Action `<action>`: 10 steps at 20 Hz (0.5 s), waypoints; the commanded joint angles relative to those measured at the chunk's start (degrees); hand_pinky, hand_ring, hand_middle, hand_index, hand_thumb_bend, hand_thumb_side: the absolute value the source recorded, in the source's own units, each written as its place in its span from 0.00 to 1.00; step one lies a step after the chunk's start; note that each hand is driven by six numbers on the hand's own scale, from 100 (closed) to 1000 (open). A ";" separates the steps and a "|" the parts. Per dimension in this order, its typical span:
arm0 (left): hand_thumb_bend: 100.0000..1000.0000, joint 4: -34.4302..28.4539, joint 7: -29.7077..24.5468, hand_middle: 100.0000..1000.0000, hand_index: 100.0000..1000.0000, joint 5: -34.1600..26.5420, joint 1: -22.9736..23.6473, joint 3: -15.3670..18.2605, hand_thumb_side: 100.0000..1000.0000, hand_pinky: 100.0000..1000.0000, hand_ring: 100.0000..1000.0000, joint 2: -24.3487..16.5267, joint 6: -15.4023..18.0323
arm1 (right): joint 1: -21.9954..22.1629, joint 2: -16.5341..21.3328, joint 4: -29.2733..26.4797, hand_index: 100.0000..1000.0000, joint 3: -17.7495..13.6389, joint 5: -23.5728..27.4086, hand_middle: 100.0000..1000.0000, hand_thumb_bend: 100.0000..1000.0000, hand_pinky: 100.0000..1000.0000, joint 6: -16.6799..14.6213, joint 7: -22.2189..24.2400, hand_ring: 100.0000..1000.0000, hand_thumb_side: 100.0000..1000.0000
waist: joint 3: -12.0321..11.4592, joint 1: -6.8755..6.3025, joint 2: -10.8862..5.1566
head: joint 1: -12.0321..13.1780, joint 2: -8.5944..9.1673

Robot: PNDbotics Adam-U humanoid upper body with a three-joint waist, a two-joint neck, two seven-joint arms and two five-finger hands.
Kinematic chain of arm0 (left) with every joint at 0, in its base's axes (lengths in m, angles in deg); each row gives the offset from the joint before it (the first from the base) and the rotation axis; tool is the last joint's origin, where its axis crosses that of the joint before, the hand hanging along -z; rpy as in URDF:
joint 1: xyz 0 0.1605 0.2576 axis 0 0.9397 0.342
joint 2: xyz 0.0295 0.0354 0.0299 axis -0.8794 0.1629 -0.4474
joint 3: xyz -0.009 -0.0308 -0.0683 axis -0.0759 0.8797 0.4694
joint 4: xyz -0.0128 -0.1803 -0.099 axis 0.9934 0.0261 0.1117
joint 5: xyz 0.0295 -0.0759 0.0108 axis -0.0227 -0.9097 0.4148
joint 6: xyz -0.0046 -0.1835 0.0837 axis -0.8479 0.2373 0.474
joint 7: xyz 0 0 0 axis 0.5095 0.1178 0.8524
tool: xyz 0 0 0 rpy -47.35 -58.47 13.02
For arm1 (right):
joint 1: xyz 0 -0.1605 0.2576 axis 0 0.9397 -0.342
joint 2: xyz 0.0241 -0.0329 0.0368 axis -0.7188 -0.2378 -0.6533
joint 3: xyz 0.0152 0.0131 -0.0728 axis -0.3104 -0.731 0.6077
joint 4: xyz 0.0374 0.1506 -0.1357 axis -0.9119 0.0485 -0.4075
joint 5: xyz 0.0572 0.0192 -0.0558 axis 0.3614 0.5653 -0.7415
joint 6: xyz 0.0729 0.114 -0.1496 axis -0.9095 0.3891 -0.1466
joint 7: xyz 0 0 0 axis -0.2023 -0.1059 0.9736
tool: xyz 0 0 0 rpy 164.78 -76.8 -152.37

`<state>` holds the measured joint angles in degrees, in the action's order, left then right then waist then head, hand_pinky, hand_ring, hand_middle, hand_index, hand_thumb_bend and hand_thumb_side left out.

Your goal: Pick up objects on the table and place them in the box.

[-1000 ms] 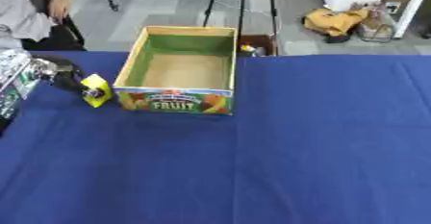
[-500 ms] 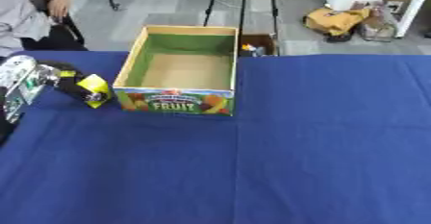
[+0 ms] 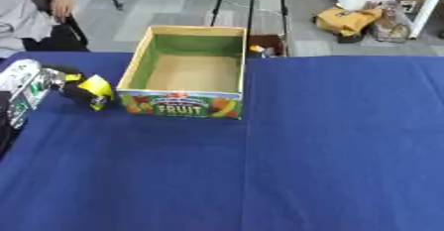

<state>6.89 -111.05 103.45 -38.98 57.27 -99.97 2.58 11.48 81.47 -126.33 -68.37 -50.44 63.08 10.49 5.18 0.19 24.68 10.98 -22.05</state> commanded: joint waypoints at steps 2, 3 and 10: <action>0.19 -0.36 0.31 0.66 0.81 0.35 -1.47 0.66 0.86 0.80 0.83 -0.85 -0.26 | -0.68 0.87 -0.83 0.75 -0.87 -0.18 0.65 0.00 0.63 0.22 -0.21 0.68 0.49 | -0.03 -0.02 -1.34 | -0.05 0.70; 0.14 -0.31 0.26 0.65 0.80 0.54 -1.51 0.65 0.86 0.80 0.82 -0.82 -0.32 | -0.68 0.88 -0.83 0.75 -0.87 -0.18 0.65 0.00 0.63 0.23 -0.24 0.68 0.49 | -0.04 -0.03 -1.36 | -0.04 0.70; 0.00 0.00 -0.24 0.55 0.73 1.39 -1.74 0.67 0.84 0.74 0.76 -0.57 -0.47 | -0.59 0.86 -0.83 0.75 -0.93 -0.17 0.65 0.00 0.63 0.38 -0.48 0.68 0.49 | -0.09 -0.12 -1.43 | -0.13 0.58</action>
<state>7.21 -111.17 104.39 -39.64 57.52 -99.66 2.19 11.48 81.44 -126.33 -68.66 -50.44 63.34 10.23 5.11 0.07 24.68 10.97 -22.04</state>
